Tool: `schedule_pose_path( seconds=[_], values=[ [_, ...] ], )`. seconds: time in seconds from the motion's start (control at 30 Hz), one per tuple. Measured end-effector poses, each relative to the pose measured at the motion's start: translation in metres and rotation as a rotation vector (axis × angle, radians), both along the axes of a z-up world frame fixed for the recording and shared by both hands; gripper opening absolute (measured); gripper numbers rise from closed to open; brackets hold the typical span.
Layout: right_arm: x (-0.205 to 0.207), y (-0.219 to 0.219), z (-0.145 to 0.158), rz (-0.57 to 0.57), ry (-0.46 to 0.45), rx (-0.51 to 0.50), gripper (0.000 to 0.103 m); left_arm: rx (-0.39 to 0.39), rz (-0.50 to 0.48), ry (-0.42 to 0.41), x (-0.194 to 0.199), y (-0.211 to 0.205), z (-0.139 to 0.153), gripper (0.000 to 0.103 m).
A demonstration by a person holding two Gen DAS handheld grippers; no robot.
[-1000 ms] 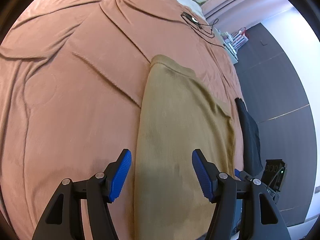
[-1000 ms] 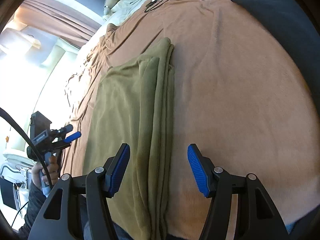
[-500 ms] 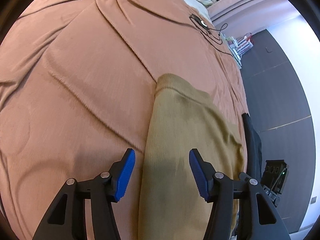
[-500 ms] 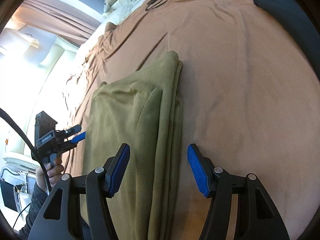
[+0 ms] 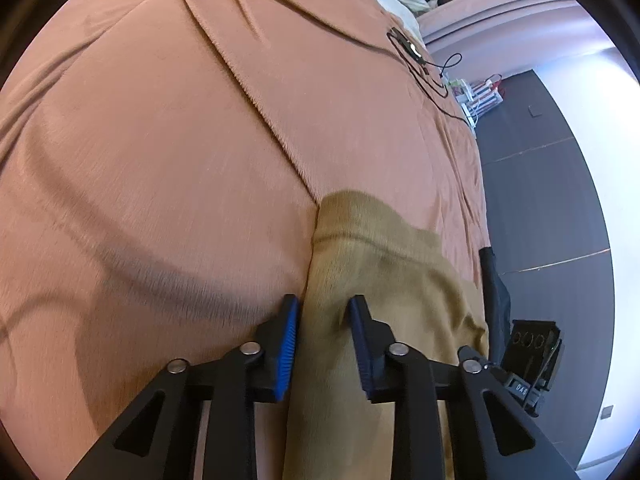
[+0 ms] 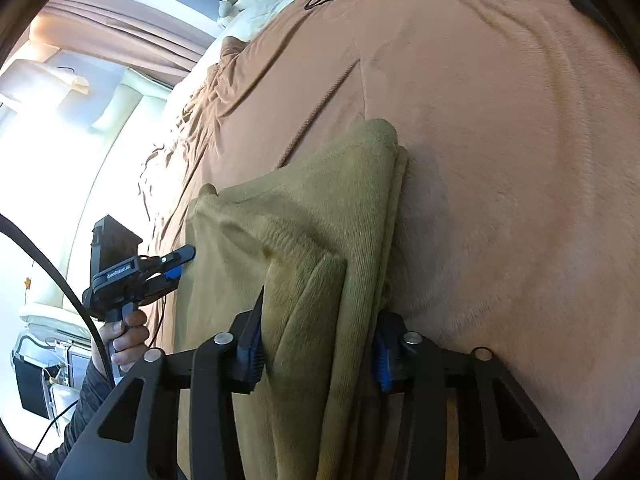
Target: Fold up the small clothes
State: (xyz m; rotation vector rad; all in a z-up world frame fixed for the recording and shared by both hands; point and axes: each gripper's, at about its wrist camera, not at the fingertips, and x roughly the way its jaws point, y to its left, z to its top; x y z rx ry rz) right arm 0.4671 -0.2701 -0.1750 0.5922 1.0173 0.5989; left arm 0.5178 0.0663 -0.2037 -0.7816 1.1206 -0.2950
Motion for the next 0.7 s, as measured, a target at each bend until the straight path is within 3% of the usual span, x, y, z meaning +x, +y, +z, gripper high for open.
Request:
schedule_pose_path(
  seconds=[0.23,0.37,0.7],
  values=[
    [0.001,0.005,0.007,0.006,-0.003,-0.053,0.016,0.029,-0.006,-0.021,0.006,-0.006,0.004,0.007],
    [-0.004,0.018,0.024,0.006,-0.041,-0.108,0.013,0.012,0.004,-0.053,-0.002,-0.001,0.017,0.005],
    [-0.032,0.024,0.065,0.008,-0.126,-0.135,0.012,0.020,0.000,-0.136,-0.029,-0.004,0.071,0.005]
  ],
)
